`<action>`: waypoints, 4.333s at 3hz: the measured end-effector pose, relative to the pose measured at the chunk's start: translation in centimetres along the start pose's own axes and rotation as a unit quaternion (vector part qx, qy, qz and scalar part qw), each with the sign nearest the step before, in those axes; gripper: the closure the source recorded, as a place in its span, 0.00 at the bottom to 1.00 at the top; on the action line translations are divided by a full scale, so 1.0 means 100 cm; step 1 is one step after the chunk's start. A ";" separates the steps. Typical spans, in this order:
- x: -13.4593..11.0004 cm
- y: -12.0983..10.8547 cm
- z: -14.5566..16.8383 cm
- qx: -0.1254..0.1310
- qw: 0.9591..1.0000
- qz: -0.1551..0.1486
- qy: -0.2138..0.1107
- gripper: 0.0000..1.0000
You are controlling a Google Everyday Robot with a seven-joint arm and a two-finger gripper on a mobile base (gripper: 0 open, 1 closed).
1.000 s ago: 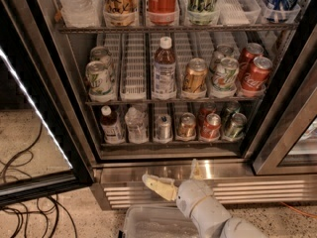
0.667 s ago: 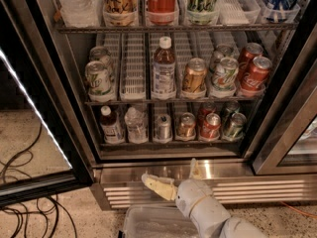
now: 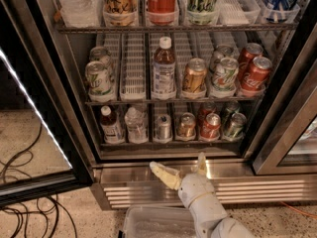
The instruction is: Pick coke can from bottom shelf of fridge
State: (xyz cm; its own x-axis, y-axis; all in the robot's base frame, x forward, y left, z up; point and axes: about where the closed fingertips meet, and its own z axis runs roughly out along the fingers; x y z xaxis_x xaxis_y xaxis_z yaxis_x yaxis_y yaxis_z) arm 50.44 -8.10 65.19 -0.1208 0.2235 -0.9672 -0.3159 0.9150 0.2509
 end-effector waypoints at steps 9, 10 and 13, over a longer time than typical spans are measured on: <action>-0.036 -0.135 0.039 0.174 0.969 -0.172 -0.025 0.19; -0.033 -0.138 0.041 0.175 0.969 -0.173 -0.021 0.24; -0.007 -0.151 0.057 0.175 0.969 -0.177 -0.006 0.37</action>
Offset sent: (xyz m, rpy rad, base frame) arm 0.0473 -0.0807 -0.0079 -0.2592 -0.1149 -0.2300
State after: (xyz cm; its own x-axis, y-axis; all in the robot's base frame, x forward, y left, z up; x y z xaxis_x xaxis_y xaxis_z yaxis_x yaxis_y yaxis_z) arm 60.68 -20.10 61.81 -0.0521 -0.1224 -0.9911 0.0023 0.9924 -0.1227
